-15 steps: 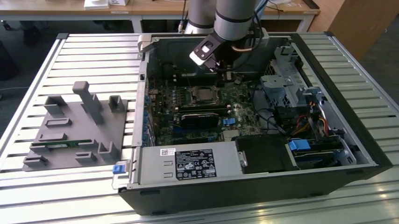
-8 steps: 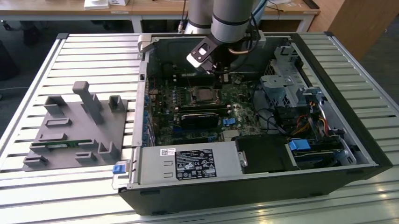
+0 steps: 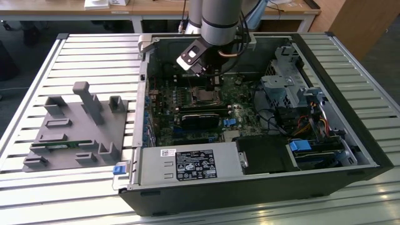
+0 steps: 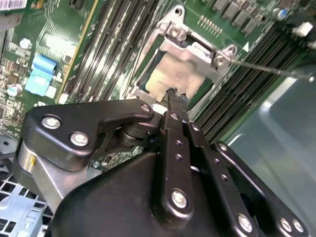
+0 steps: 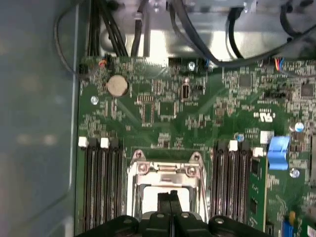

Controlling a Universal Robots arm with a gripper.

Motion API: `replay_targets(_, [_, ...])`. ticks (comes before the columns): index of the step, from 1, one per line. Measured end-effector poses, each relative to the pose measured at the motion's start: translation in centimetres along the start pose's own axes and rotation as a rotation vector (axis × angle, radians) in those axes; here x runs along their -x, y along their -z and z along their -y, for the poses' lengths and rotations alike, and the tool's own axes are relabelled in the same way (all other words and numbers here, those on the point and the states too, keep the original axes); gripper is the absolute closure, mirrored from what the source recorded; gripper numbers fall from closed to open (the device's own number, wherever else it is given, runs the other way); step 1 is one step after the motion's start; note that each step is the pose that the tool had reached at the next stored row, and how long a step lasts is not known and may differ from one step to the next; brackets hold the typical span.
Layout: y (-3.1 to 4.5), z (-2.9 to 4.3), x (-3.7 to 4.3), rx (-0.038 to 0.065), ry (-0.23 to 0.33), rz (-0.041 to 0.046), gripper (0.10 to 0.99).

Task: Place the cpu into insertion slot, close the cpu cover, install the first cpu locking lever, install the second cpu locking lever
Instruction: 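Close the cpu cover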

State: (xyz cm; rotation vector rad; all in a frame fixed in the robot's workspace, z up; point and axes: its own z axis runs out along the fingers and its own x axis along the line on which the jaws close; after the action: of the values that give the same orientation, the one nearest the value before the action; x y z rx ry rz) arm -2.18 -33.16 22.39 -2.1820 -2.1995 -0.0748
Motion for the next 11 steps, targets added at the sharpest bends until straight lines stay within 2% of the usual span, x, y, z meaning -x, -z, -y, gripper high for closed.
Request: replay_targets(11, [-0.79,1.78,-0.02,0.0,0.0,-0.0001,0.98])
